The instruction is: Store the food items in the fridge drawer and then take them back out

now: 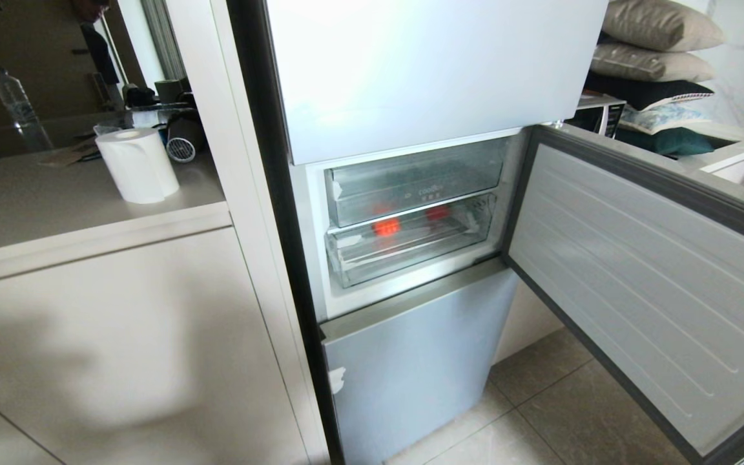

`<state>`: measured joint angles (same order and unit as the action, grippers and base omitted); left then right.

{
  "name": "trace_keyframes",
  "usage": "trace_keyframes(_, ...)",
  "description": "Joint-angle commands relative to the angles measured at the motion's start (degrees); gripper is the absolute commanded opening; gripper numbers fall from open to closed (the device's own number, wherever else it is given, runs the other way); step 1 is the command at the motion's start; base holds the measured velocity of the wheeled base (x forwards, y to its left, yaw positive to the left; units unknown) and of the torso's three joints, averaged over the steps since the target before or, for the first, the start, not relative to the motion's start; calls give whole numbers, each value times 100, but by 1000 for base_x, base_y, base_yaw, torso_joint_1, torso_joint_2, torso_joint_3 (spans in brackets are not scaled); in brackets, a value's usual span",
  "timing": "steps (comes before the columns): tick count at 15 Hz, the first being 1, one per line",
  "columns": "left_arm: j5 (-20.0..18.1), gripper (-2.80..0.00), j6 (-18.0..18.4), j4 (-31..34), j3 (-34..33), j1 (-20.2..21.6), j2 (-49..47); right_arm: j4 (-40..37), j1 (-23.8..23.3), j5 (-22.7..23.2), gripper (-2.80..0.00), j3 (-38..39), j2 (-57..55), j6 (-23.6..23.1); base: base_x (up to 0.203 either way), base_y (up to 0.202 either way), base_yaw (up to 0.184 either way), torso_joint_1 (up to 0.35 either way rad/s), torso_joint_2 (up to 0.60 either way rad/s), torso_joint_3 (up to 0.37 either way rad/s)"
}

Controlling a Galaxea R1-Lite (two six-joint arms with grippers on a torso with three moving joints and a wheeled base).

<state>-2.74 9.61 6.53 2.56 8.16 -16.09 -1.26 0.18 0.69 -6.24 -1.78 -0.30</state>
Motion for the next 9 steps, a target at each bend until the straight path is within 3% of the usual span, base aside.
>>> trace_keyframes(1, -101, -280, 84, -169, -71, -49, -17, -35, 31, 35, -280, -617, -1069, 115, 0, 0, 0, 0, 0, 0)
trace_keyframes(4, -113, -280, 91, -160, -72, -518, 112, 190, 106, 199, -280, -1151, -2652, 339, 0, 0, 0, 0, 0, 0)
trace_keyframes(9, -113, -280, 89, -152, -63, -852, 1044, 1916, 70, 96, -280, -1354, -4578, 454, 0, 0, 0, 0, 0, 0)
